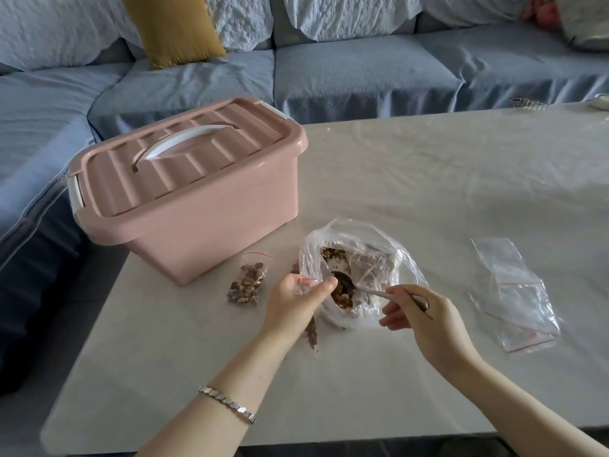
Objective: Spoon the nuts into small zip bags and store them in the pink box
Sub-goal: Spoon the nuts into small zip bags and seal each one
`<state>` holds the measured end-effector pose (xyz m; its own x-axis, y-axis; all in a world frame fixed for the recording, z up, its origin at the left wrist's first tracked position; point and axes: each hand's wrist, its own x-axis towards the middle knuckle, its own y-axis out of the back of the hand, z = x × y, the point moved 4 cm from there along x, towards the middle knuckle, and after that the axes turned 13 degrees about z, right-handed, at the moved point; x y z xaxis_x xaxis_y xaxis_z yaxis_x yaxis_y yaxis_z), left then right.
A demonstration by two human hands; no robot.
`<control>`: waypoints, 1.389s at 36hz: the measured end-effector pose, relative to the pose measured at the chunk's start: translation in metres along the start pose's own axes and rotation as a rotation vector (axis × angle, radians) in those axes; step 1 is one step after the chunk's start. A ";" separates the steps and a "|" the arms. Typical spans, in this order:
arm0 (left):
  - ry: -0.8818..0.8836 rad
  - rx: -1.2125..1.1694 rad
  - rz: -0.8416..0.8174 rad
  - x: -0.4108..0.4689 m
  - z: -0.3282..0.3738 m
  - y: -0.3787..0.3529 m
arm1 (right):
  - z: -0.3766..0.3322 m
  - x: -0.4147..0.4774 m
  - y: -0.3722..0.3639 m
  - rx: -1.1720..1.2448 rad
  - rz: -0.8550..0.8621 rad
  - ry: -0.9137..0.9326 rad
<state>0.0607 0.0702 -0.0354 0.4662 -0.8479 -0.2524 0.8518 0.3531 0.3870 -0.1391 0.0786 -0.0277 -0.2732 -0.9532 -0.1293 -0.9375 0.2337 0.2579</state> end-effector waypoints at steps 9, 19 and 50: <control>-0.015 -0.012 0.018 -0.003 -0.002 0.008 | 0.004 0.002 0.005 0.396 0.022 -0.426; -0.345 0.097 0.099 -0.014 0.026 0.029 | -0.009 0.008 0.033 0.421 0.031 -0.432; -0.406 0.274 -0.010 -0.024 0.042 -0.007 | -0.162 -0.010 0.011 -0.328 -0.092 0.538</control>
<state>0.0336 0.0715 0.0047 0.2807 -0.9558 0.0879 0.7364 0.2732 0.6190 -0.1119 0.0592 0.1311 0.0315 -0.9495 0.3121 -0.8136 0.1570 0.5598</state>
